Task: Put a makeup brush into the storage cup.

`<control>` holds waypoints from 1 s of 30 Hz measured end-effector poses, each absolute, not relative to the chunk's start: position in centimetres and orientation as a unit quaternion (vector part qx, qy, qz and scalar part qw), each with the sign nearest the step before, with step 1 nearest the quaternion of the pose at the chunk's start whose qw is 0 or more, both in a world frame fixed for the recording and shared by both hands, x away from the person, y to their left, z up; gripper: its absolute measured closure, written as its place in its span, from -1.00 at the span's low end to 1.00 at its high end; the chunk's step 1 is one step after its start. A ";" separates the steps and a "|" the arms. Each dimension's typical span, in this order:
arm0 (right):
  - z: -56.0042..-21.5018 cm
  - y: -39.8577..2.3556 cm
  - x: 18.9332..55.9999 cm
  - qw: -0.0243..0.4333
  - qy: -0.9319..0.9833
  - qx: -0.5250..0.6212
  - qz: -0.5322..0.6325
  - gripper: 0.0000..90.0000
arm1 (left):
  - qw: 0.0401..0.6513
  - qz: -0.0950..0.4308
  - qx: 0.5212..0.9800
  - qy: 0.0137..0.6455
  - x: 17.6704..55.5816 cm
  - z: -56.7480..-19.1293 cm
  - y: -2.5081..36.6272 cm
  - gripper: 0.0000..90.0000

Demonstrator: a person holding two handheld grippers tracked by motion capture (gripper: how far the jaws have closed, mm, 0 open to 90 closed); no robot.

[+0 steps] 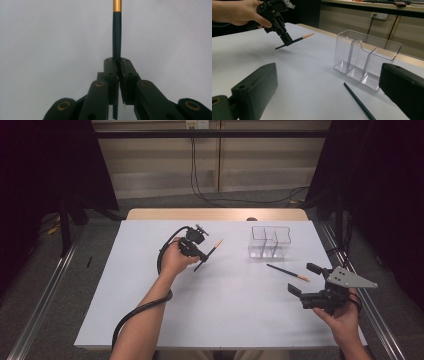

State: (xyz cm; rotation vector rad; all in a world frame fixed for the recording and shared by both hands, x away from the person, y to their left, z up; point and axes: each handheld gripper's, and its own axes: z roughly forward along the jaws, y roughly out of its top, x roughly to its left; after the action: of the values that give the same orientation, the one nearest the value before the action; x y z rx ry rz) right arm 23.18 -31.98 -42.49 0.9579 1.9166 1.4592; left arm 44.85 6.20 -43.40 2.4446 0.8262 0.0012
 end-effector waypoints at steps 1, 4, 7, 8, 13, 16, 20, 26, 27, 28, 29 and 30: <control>-42.5 -32.0 23.2 0.271 0.712 0.356 0.542 -0.96 | 0.281 0.005 0.909 0.308 44.8 -43.4 6.2 0.89; -42.5 -32.0 23.2 0.271 0.712 0.356 0.542 -0.96 | 0.298 0.007 0.903 0.310 44.7 -43.2 6.3 0.89; -42.5 -32.0 23.2 0.271 0.711 0.356 0.542 -0.96 | 0.319 0.015 0.896 0.308 44.4 -42.9 6.4 0.89; -42.5 -32.0 23.2 0.271 0.711 0.357 0.543 -0.96 | 0.322 0.019 0.896 0.304 44.4 -42.8 6.5 0.89; -42.5 -32.1 23.2 0.272 0.710 0.356 0.543 -0.97 | 0.363 0.030 0.882 0.299 43.8 -42.6 6.5 0.89; -42.5 -32.0 23.2 0.271 0.711 0.357 0.542 -0.97 | 0.383 0.033 0.871 0.304 43.6 -42.5 6.5 0.89; -42.5 -32.0 23.2 0.271 0.711 0.356 0.543 -0.97 | 0.409 0.043 0.856 0.312 43.3 -42.3 6.7 0.89; -42.5 -32.0 23.2 0.271 0.711 0.357 0.542 -0.97 | 0.436 0.061 0.842 0.311 42.9 -42.1 7.1 0.89; -42.5 -32.0 23.2 0.271 0.711 0.356 0.542 -0.97 | 0.443 0.063 0.839 0.311 42.8 -42.1 7.1 0.89; -42.5 -32.0 23.1 0.271 0.711 0.356 0.542 -0.97 | 0.448 0.065 0.835 0.311 42.7 -42.1 7.1 0.89; -42.5 -32.0 23.1 0.271 0.712 0.356 0.542 -0.97 | 0.452 0.070 0.833 0.312 42.6 -42.1 7.1 0.89; -42.5 -31.9 23.1 0.271 0.712 0.356 0.541 -0.97 | 0.459 0.072 0.829 0.312 42.6 -42.1 7.2 0.89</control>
State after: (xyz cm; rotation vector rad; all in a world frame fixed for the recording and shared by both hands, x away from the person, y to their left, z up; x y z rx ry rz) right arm 23.14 -31.93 -42.50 0.9592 1.9166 1.4580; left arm 42.56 7.22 -42.12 2.0411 0.7694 0.1768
